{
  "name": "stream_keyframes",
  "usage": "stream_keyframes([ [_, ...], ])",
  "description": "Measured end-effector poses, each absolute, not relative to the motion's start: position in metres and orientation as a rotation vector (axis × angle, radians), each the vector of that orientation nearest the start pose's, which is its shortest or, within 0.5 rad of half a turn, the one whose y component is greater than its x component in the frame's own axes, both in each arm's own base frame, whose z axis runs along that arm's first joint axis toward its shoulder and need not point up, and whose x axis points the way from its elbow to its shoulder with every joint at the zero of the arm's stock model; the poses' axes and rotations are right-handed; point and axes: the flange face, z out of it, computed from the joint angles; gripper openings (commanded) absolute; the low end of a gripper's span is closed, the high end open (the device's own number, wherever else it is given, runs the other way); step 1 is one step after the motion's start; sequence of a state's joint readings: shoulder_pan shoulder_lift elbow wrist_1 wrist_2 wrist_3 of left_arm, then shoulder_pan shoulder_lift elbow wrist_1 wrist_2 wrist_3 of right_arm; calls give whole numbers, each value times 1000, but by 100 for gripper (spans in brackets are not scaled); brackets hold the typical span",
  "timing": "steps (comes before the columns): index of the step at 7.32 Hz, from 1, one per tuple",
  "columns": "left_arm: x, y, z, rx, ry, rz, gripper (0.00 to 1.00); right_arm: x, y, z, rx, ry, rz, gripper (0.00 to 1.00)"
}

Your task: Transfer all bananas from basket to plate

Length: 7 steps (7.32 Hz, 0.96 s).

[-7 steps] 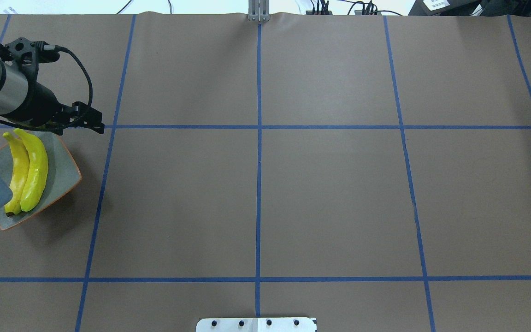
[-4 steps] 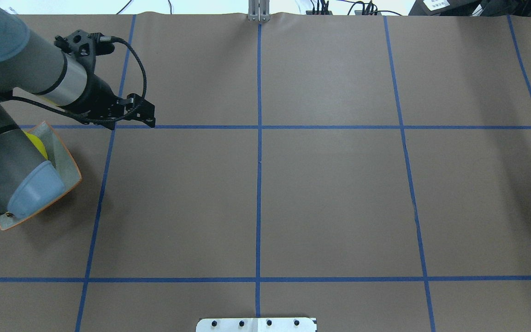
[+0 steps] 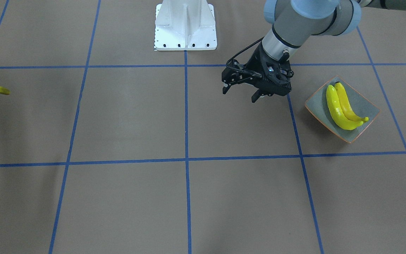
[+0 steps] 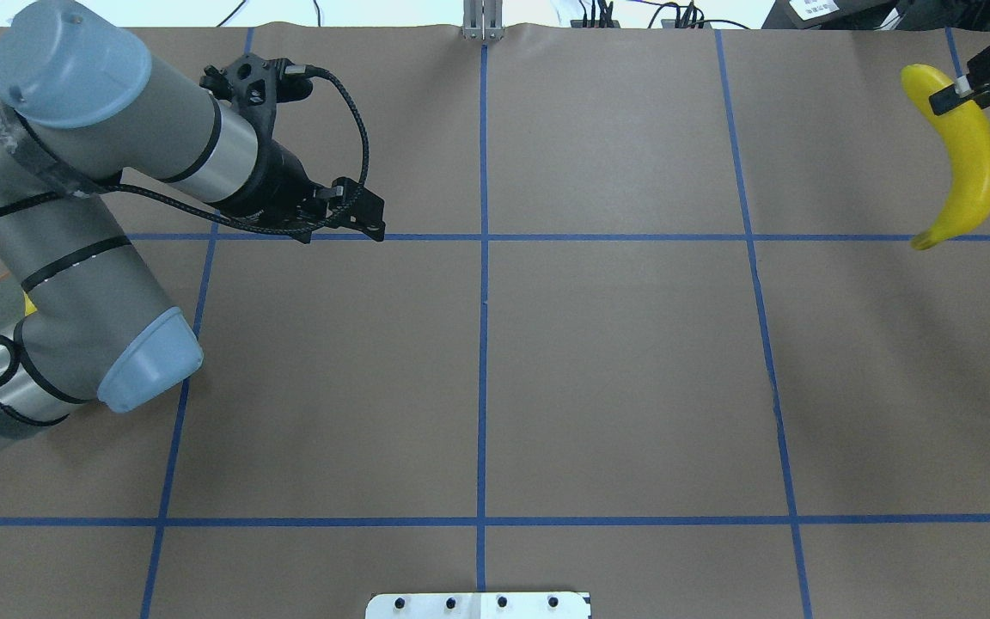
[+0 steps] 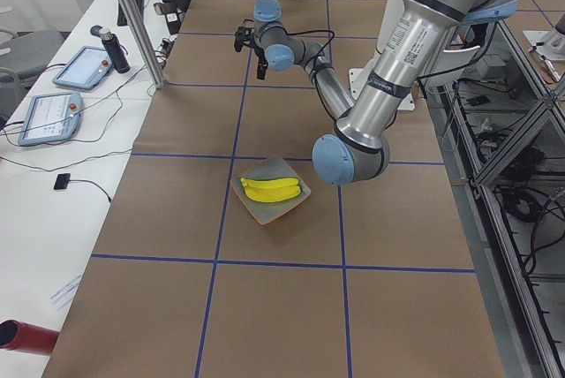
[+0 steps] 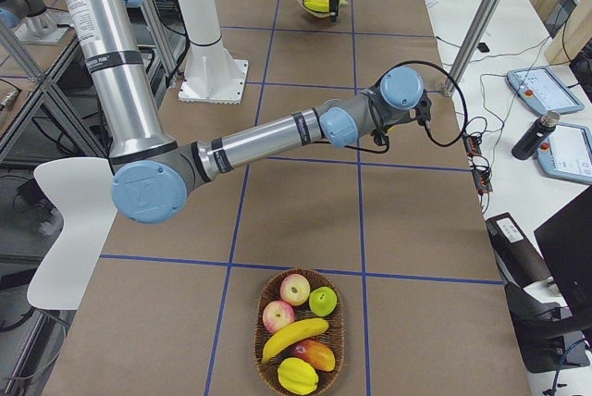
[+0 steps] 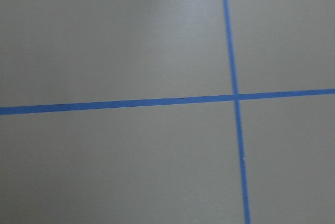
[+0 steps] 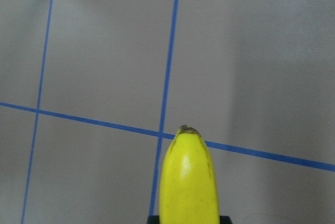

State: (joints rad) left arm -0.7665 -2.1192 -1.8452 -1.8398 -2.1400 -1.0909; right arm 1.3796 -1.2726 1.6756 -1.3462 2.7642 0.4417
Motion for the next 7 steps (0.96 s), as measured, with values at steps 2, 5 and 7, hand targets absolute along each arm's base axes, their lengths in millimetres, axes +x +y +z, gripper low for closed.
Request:
stream_keyframes([
  [2,391,-478,186,202,1178,52,100,-129,-573,333,163,-1204,-88,0],
  [5,394,-476,176,207,1194,53,100,-226,-543,278,208,-1278,117,0],
  [7,399,-471,153,222,1225,71,100,-273,-521,269,248,-1420,151,0],
])
